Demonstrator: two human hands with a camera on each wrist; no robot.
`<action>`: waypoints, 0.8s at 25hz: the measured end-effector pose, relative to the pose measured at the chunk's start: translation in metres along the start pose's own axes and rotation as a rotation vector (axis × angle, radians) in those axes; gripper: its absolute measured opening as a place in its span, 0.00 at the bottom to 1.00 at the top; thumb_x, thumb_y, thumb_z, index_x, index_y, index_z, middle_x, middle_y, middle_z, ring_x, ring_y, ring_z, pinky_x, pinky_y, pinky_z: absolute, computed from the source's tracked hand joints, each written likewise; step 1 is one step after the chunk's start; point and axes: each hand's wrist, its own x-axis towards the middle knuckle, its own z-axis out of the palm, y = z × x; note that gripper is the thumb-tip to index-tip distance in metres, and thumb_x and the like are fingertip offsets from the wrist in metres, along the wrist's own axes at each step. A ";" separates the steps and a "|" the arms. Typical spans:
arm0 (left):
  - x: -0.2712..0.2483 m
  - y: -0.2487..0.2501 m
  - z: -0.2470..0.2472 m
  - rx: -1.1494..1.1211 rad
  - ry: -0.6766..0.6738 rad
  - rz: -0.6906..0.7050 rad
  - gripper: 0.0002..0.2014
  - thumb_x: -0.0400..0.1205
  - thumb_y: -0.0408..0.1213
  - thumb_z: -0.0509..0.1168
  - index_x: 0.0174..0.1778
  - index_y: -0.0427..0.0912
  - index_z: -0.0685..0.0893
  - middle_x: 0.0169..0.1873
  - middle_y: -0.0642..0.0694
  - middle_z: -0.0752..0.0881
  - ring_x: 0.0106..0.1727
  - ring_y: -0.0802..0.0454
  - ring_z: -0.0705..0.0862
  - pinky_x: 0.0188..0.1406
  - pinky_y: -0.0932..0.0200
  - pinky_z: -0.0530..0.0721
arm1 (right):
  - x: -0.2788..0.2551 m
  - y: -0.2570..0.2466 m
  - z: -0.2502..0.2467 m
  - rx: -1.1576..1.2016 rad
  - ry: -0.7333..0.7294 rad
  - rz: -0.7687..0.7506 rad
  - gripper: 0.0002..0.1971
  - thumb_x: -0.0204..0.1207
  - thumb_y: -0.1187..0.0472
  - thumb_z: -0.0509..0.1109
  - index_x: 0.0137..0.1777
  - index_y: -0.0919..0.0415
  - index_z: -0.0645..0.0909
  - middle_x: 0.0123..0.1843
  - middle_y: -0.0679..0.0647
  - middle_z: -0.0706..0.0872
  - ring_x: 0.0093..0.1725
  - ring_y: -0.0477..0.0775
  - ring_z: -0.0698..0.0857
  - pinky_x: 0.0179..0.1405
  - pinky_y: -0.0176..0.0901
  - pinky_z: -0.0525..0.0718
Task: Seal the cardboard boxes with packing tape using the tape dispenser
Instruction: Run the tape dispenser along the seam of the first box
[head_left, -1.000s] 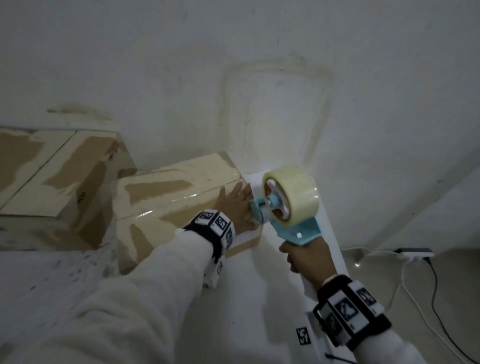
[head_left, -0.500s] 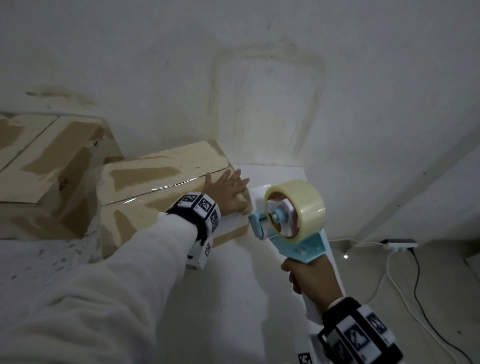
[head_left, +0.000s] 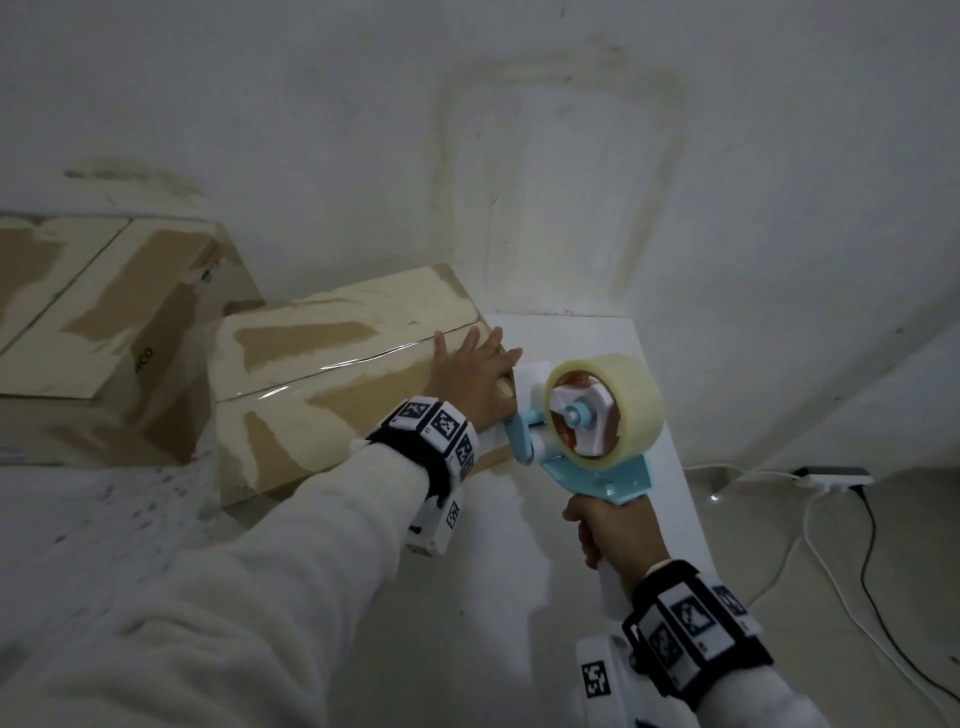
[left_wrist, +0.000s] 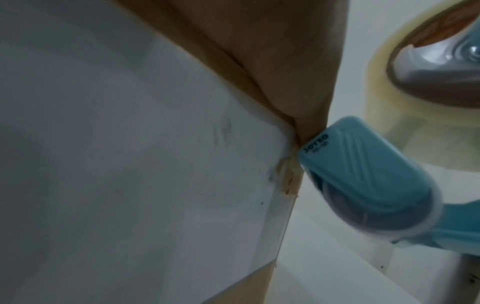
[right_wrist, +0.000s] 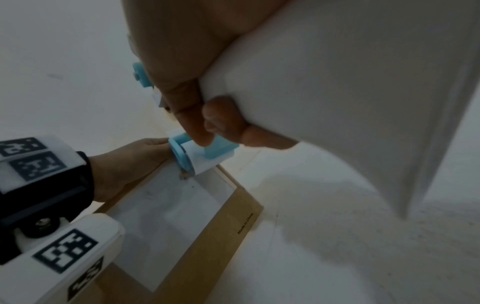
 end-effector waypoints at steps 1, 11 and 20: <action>-0.001 0.000 0.000 0.005 -0.008 0.001 0.32 0.79 0.55 0.60 0.80 0.56 0.59 0.84 0.48 0.53 0.84 0.45 0.50 0.77 0.29 0.41 | 0.002 0.001 0.000 0.002 -0.005 0.007 0.13 0.61 0.73 0.70 0.22 0.63 0.70 0.18 0.60 0.72 0.16 0.55 0.67 0.21 0.41 0.67; -0.002 0.002 -0.005 0.018 -0.028 0.007 0.34 0.79 0.58 0.58 0.80 0.55 0.59 0.84 0.49 0.53 0.84 0.46 0.50 0.77 0.29 0.38 | 0.015 0.011 0.003 0.151 -0.033 0.127 0.16 0.62 0.76 0.66 0.25 0.60 0.64 0.14 0.54 0.66 0.13 0.51 0.60 0.19 0.36 0.59; -0.004 0.012 0.001 0.023 0.021 -0.045 0.43 0.79 0.60 0.57 0.82 0.40 0.49 0.83 0.43 0.55 0.83 0.41 0.53 0.81 0.37 0.45 | 0.027 0.049 -0.028 -0.182 0.081 -0.053 0.14 0.64 0.73 0.72 0.22 0.64 0.72 0.22 0.62 0.76 0.22 0.57 0.73 0.25 0.45 0.73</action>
